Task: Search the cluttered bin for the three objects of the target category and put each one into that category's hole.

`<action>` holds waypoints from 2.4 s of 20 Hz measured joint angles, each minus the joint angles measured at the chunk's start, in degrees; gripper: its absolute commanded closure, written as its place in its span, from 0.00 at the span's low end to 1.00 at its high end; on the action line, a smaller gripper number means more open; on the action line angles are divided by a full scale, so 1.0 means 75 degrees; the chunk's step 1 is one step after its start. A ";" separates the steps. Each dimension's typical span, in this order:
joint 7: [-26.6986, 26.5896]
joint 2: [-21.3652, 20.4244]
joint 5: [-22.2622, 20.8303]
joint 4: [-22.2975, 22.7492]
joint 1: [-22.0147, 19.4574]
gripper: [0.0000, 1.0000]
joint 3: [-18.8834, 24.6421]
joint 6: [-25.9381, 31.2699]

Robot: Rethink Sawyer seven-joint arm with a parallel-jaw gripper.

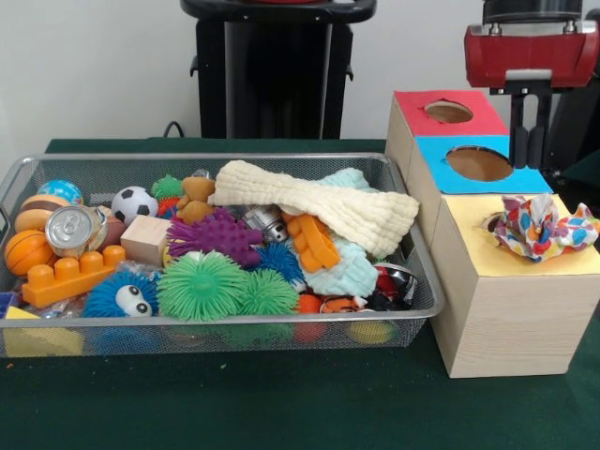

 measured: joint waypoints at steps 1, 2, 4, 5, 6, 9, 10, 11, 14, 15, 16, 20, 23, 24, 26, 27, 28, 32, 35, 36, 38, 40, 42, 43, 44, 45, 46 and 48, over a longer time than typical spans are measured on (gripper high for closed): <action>0.0000 -0.0018 0.0009 0.0002 0.0009 1.00 -0.0008 0.0022; 0.0000 -0.0032 0.0031 0.0001 0.0032 1.00 -0.0026 0.0054; 0.0000 -0.0030 0.0094 0.0002 0.0114 1.00 -0.0078 0.0109; 0.0000 -0.0026 0.0118 0.0002 0.0152 1.00 -0.0098 0.0127; 0.0000 -0.0017 0.0157 0.0003 0.0214 1.00 -0.0122 0.0153; 0.0000 0.0043 0.0308 0.0002 0.0437 1.00 -0.0143 0.0165; 0.0000 0.0050 0.0321 0.0002 0.0459 1.00 -0.0143 0.0165; 0.0000 0.0064 0.0346 0.0002 0.0496 1.00 -0.0145 0.0165; 0.0000 0.0117 0.0445 0.0001 0.0643 1.00 -0.0162 0.0165; 0.0000 0.0135 0.0478 0.0000 0.0689 1.00 -0.0176 0.0165; 0.0000 0.0165 0.0533 -0.0002 0.0764 1.00 -0.0211 0.0165; 0.0002 0.0296 0.0681 -0.0039 0.0982 1.00 -0.0323 0.0165; 0.0002 0.0428 0.0811 -0.0106 0.1071 1.00 -0.0361 0.0165; 0.0002 0.0444 0.0825 -0.0118 0.1073 1.00 -0.0359 0.0165; 0.0002 0.0528 0.0913 -0.0188 0.1075 1.00 -0.0362 0.0165; 0.0002 0.0565 0.0951 -0.0219 0.1076 1.00 -0.0368 0.0164; 0.0002 0.0601 0.0989 -0.0250 0.1078 1.00 -0.0374 0.0164; 0.0002 0.0714 0.1149 -0.0337 0.1162 1.00 -0.0497 0.0165; 0.0003 0.0775 0.1258 -0.0393 0.1304 1.00 -0.0637 0.0178; 0.0009 0.0791 0.1283 -0.0414 0.1355 1.00 -0.0681 0.0198; 0.0014 0.0814 0.1330 -0.0464 0.1476 1.00 -0.0781 0.0263; 0.0014 0.0816 0.1371 -0.0533 0.1608 1.00 -0.0876 0.0384; 0.0014 0.0817 0.1412 -0.0609 0.1728 1.00 -0.0964 0.0507; 0.0014 0.0815 0.1431 -0.0646 0.1778 1.00 -0.1000 0.0562; 0.0014 0.0816 0.1470 -0.0715 0.1853 1.00 -0.1054 0.0666; 0.0014 0.0815 0.1519 -0.0796 0.1926 1.00 -0.1099 0.0779; 0.0014 0.0815 0.1536 -0.0821 0.1945 1.00 -0.1112 0.0815; 0.0014 0.0817 0.1565 -0.0878 0.1983 1.00 -0.1146 0.0897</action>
